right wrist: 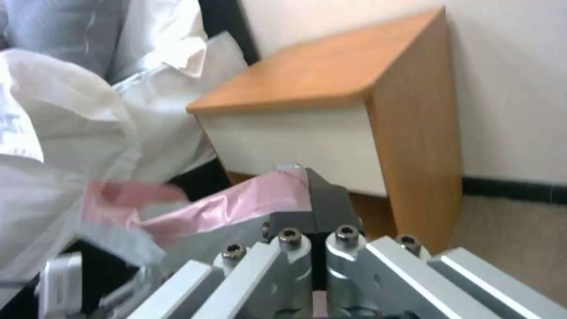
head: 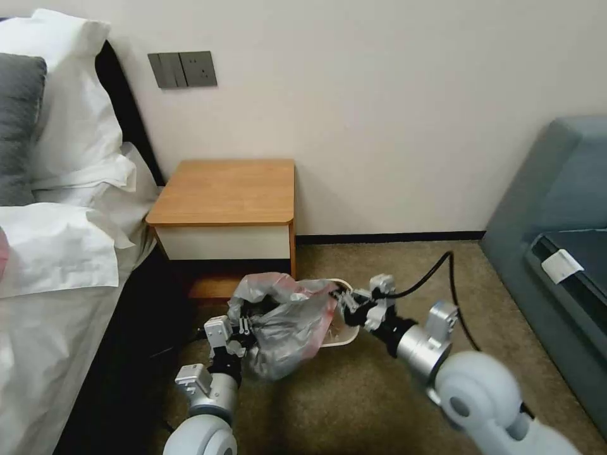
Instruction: Pick up the garbage bag from the table and place it over the trash can.
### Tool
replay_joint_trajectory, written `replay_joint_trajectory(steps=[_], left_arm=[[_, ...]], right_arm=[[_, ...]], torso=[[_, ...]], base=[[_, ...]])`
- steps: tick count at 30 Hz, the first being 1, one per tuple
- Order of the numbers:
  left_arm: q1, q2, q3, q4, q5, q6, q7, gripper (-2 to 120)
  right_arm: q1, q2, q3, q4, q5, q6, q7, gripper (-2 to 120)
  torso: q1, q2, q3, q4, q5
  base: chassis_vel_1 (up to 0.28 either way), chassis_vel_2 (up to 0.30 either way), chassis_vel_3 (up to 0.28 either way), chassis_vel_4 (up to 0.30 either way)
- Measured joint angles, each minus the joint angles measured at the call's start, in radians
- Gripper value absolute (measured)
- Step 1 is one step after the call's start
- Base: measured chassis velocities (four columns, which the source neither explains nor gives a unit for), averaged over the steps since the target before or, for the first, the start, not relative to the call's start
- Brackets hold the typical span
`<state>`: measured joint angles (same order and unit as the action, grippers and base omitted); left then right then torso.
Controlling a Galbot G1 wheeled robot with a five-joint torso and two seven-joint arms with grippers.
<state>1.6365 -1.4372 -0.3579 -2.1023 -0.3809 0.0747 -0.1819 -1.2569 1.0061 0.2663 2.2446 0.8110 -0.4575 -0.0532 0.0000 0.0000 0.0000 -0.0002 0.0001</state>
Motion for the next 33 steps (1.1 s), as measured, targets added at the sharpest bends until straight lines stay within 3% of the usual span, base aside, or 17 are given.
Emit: replay_joint_trajectory(steps=[9,12,14,17,30,33], left_arm=[[0.019,-0.001,0.003,-0.009,0.013,0.0,0.057,7],[0.03,-0.004,0.002,-0.026,0.017,-0.014,0.097,7],[0.032,-0.004,0.001,-0.029,0.017,-0.019,0.106,7],[0.038,-0.007,-0.003,-0.037,0.005,-0.044,0.131,7],[0.0,-0.015,-0.028,-0.017,-0.144,-0.054,0.161,7],[-0.021,-0.018,-0.031,-0.008,-0.187,-0.041,0.137,7]], right_arm=[[0.234,-0.076,-0.079,-0.097,0.1,-0.063,0.072,0],[0.367,-0.1,-0.155,-0.176,0.15,-0.134,0.117,0],[0.387,-0.103,-0.166,-0.189,0.153,-0.146,0.123,0],[0.452,-0.118,-0.192,-0.24,0.173,-0.237,0.147,0],[0.406,-0.218,-0.154,-0.24,0.252,-0.279,0.098,0],[0.393,-0.227,-0.139,-0.233,0.268,-0.279,0.098,11]], torso=[[0.0,0.0,0.0,0.0003,0.0],[0.0,0.0,0.0,0.0003,0.0],[0.0,0.0,0.0,0.0003,0.0001],[0.0,0.0,0.0,0.0004,0.0],[0.0,0.0,0.0,-0.0001,-0.0001],[0.0,0.0,0.0,0.0,-0.0001]], base=[[0.0,0.0,0.0,0.0],[0.0,0.0,0.0,0.0],[0.0,0.0,0.0,0.0],[0.0,0.0,0.0,0.0],[0.0,0.0,0.0,0.0],[0.0,0.0,0.0,0.0]])
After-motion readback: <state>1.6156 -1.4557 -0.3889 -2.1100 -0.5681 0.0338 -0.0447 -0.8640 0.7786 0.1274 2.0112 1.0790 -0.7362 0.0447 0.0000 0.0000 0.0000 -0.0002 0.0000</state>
